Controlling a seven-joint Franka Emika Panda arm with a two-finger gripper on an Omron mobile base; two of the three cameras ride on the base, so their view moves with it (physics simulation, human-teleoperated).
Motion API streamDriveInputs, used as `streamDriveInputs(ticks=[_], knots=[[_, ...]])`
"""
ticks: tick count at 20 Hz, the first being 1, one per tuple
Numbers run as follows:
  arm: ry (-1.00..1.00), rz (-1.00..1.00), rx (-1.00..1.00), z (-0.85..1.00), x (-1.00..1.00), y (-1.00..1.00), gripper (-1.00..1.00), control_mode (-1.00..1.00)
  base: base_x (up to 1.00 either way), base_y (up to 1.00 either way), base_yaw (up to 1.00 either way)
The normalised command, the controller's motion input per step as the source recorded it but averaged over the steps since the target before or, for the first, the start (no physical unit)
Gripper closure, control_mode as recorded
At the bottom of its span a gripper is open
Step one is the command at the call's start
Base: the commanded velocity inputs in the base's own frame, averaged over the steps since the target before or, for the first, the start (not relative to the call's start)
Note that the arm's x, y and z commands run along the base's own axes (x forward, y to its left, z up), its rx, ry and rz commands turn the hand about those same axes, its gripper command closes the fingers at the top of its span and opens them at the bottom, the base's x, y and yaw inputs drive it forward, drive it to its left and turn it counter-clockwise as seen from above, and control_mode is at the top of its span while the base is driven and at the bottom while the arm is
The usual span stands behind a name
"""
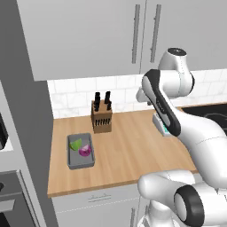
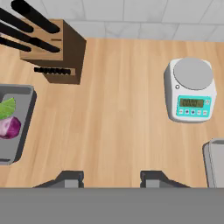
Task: Take the meat container that has the shrimp and place it on the second highest rack of the freezer. Then take the vegetable container that has the onion and lemon wedge and place it on the highest rack of the freezer.
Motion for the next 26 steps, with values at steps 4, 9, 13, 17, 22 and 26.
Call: streamDriveInputs(ticks=[4, 9, 13, 17, 22, 26], knots=[[0.00, 0.00, 0.00, -0.02, -0.11, 0.00, -1.00, -1.00, 0.00, 0.00, 0.00], [0.00, 0.02, -0.03, -0.34, -0.25, 0.35, -1.00, -1.00, 0.00, 0.00, 0.00], [0.00, 0.29, -0.06, -0.54, -0.10, 0.58, -1.00, -1.00, 0.00, 0.00, 0.00], [0.00, 0.51, -0.01, -0.55, -0.04, 0.48, -1.00, -1.00, 0.00, 0.00, 0.00], [0.04, 0.52, -0.01, -0.40, -0.01, 0.55, -1.00, -1.00, 0.00, 0.00, 0.00], [0.04, 0.43, -0.11, -0.42, -0.08, 0.77, -1.00, -1.00, 0.00, 0.00, 0.00]])
